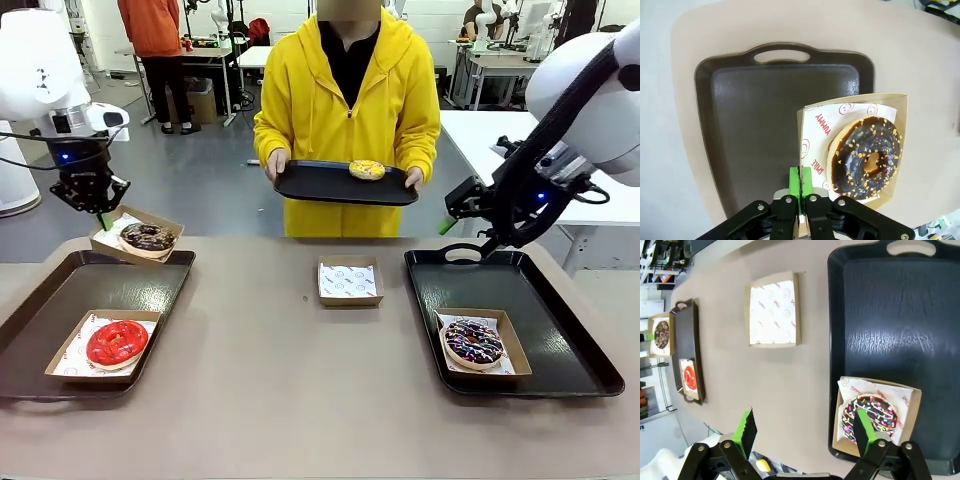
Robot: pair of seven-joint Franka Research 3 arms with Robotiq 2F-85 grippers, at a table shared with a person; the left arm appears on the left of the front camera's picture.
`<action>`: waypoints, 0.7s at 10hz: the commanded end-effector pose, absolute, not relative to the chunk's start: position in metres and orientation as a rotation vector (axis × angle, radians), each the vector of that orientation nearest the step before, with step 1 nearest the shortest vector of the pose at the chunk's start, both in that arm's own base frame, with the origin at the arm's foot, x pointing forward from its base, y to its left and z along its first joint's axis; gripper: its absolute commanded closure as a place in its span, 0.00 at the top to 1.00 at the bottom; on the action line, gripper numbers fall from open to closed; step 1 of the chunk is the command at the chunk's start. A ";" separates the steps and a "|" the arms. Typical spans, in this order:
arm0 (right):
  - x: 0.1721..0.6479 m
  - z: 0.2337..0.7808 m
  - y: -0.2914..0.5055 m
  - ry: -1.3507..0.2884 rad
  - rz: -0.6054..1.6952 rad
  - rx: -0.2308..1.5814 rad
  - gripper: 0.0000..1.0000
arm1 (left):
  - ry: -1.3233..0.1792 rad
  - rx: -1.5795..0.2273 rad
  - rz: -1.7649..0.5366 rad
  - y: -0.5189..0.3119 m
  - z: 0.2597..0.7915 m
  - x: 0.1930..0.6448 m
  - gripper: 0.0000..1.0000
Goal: Individually package the donuts and arrange them on the tray.
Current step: Place the picked Paper togo box on the Handle tray while simultaneously picking up another Paper togo box from the table with the other hand.
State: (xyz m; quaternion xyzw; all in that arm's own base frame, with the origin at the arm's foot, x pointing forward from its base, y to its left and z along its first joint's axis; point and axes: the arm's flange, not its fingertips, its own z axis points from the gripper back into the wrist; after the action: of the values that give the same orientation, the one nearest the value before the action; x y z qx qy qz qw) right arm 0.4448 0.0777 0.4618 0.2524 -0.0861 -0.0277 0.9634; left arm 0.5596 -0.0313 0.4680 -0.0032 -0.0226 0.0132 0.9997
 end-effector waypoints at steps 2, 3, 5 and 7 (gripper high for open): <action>0.445 0.462 0.078 -0.174 -0.056 0.511 1.00 | -0.045 -0.006 0.026 -0.031 0.468 0.560 0.01; 0.445 0.462 0.078 -0.174 -0.056 0.511 1.00 | -0.045 -0.006 0.026 -0.031 0.468 0.560 0.01; 0.445 0.462 0.078 -0.174 -0.056 0.511 1.00 | -0.045 -0.006 0.026 -0.031 0.468 0.560 0.01; 0.445 0.462 0.078 -0.174 -0.056 0.511 1.00 | -0.045 -0.006 0.026 -0.031 0.468 0.560 0.01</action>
State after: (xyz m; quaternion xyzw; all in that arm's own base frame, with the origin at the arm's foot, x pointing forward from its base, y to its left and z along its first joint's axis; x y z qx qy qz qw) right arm 0.4463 0.0769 0.4622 0.2566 -0.0849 -0.0264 0.9624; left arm 0.5590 -0.0311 0.4659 -0.0030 -0.0206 0.0132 0.9997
